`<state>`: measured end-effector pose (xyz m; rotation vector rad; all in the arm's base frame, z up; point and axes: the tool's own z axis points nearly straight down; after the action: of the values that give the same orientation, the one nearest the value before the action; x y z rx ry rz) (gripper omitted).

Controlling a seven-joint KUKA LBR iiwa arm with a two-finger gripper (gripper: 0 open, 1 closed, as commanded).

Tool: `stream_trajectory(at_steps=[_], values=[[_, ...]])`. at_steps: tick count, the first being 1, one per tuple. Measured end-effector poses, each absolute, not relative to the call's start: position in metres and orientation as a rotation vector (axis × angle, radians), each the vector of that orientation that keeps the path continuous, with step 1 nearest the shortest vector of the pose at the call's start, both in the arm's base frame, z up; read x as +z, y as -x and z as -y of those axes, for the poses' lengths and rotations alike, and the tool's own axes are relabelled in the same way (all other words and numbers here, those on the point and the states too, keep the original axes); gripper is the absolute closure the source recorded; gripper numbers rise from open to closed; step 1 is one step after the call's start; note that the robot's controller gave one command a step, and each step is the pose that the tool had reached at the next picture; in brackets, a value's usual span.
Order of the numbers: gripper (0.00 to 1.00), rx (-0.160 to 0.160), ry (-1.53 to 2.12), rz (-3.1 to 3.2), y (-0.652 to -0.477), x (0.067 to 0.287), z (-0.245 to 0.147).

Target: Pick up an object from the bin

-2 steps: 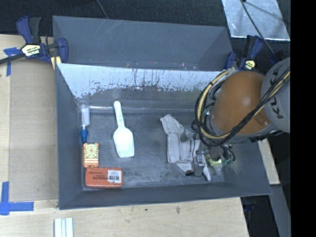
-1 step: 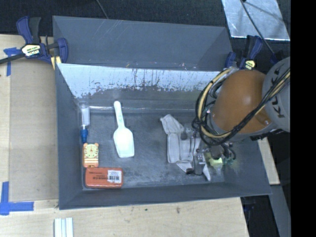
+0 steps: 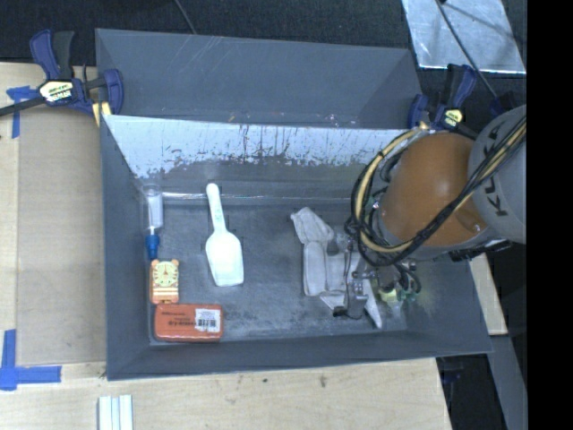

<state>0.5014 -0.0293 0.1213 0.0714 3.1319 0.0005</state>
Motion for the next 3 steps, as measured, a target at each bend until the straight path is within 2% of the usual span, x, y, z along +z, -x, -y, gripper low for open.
stream_trajectory(at_steps=[1, 2, 3], values=[[1.00, 0.001, -0.416, -3.111, -0.526, 0.072, 0.045], [1.00, 0.001, -0.415, -3.111, -0.526, 0.072, 0.045], [1.00, -0.001, -0.436, -3.116, -0.523, 0.115, 0.042]])
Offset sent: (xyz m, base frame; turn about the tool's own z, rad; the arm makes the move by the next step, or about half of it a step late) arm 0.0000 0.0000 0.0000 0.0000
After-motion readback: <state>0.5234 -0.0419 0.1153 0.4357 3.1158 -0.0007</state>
